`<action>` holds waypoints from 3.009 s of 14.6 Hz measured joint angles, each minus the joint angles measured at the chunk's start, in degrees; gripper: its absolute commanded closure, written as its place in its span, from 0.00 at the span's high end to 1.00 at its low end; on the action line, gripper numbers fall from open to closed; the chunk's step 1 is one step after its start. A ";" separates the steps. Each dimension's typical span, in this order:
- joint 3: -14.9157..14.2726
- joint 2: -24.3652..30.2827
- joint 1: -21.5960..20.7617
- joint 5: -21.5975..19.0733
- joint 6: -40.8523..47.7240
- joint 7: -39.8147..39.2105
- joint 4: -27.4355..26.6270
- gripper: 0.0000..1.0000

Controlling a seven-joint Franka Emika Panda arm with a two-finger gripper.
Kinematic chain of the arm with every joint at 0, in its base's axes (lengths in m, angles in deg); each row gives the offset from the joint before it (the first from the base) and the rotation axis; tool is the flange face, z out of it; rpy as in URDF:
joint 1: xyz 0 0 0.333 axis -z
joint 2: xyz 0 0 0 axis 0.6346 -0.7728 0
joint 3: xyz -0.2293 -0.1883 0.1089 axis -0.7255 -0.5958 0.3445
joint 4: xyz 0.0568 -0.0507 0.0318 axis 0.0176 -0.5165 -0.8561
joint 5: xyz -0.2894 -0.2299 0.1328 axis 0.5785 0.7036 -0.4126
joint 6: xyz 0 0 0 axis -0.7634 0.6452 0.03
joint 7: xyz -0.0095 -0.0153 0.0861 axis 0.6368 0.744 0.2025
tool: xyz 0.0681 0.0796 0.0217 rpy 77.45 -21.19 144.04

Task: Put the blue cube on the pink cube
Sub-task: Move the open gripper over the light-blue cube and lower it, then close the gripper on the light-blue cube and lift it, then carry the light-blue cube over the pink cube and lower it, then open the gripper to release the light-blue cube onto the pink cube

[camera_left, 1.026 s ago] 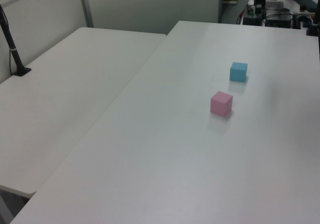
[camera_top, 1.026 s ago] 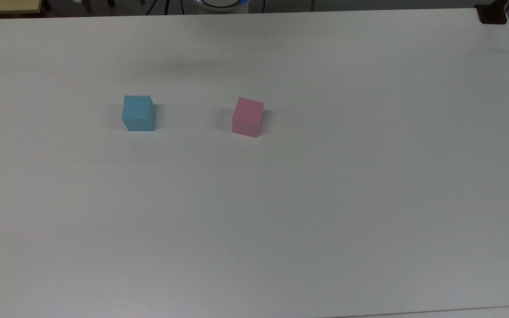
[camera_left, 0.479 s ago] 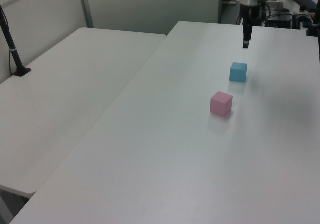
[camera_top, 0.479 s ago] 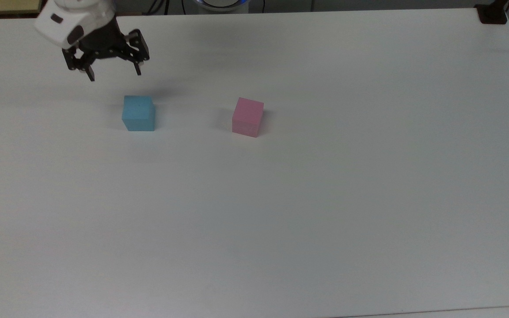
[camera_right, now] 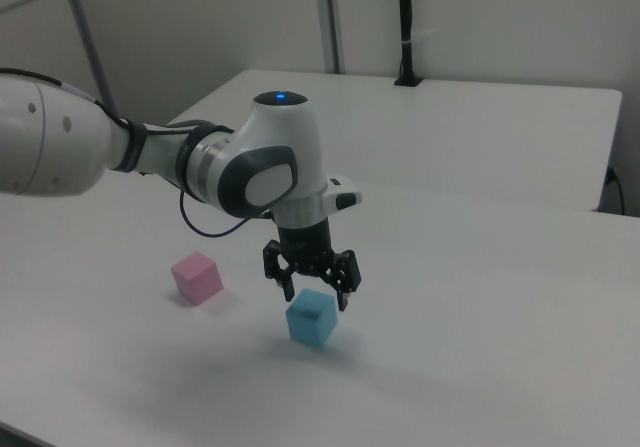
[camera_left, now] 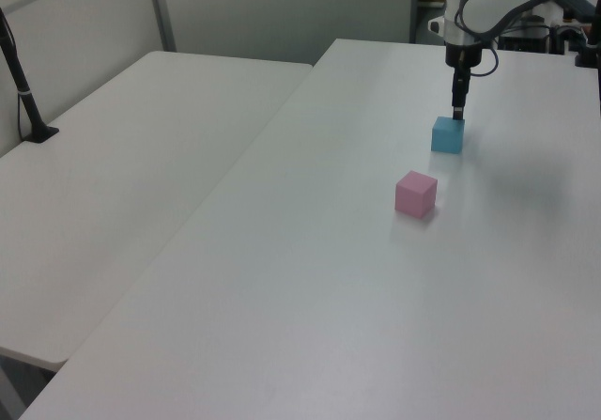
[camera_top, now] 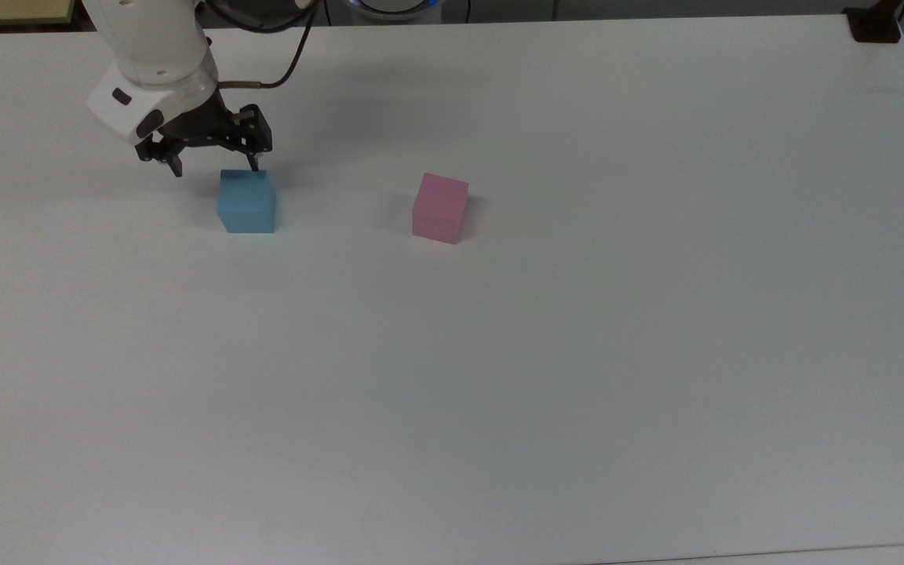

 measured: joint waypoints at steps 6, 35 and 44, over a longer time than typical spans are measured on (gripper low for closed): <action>1.25 -1.33 -0.35 -0.74 -0.96 2.70 0.00 1.00; 18.60 -0.87 -12.66 1.52 12.56 48.95 9.04 0.18; 18.48 -2.36 -11.78 4.49 12.43 49.03 9.05 0.93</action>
